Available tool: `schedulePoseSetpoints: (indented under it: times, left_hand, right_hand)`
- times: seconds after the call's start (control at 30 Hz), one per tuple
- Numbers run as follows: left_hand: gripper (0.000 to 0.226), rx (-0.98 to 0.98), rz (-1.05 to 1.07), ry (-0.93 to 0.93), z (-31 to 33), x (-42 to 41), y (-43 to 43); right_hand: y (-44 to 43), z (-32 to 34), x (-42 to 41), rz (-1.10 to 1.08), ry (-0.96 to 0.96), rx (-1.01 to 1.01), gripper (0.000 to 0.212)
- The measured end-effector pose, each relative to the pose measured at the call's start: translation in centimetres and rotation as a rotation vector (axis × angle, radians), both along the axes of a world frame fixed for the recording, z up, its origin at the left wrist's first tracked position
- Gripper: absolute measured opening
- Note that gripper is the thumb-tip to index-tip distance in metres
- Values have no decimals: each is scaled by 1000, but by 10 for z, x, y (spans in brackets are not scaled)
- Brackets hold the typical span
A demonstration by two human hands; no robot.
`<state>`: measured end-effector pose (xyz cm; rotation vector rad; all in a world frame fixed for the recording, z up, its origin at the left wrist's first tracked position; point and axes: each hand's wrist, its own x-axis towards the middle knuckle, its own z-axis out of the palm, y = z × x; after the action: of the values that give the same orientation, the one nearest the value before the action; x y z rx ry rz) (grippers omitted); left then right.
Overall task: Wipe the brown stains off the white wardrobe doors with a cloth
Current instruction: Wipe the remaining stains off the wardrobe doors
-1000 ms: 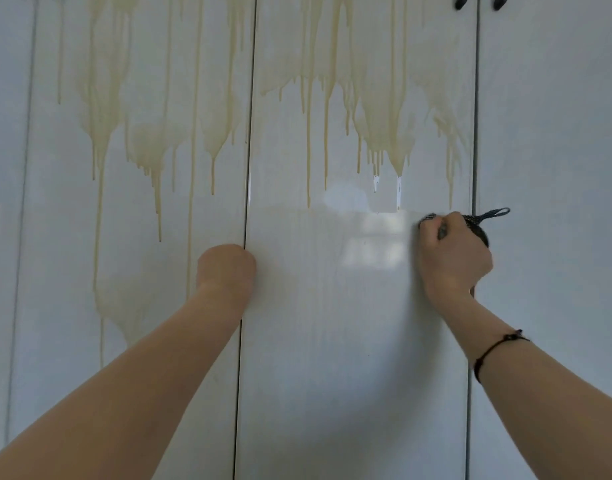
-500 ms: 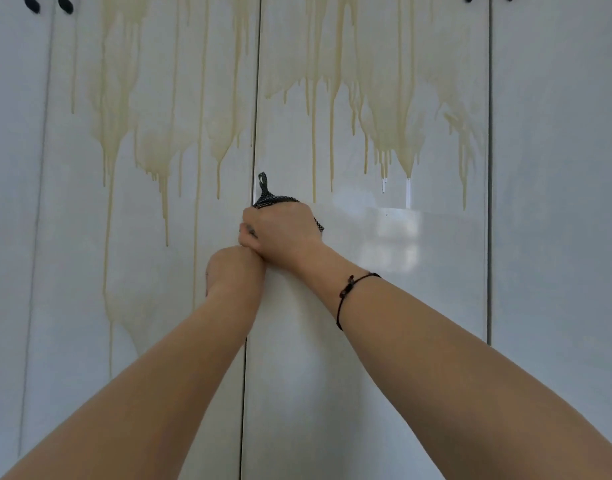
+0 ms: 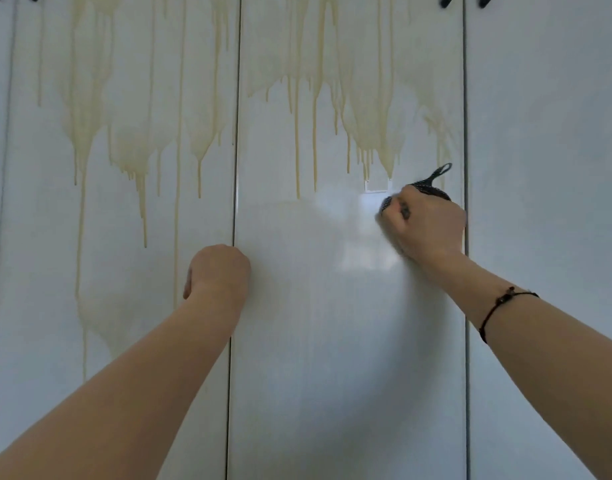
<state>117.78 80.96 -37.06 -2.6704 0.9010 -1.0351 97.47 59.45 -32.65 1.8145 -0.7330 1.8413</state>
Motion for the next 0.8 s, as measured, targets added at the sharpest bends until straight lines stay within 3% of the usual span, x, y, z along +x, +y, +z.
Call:
schedulePoseSetpoints:
  times: [0.13,0.27,0.33,0.5,0.7,0.8]
  left_hand:
    - [31,5,-34,-31,-1,4,4]
    - [31,-11,-49,-8,-3,6,3]
    - [32,-20,-67,12,-4,7,3]
    - [30,-17,-144,-42,-6,16,11]
    - [45,-93,-182,-40,-8,29,21]
    - [34,-60,-147,-85,-11,23,15]
  right_hand:
    - [-18,-10,-24,8,-220,180,30]
    - [5,-27,12,102,-458,274,31]
    - [25,-50,40,84,-366,249,34]
    - [73,-83,102,143,89,-19,26]
    - [113,-12,157,152,434,-328,22]
    - [133,38,182,98,402,-315,25]
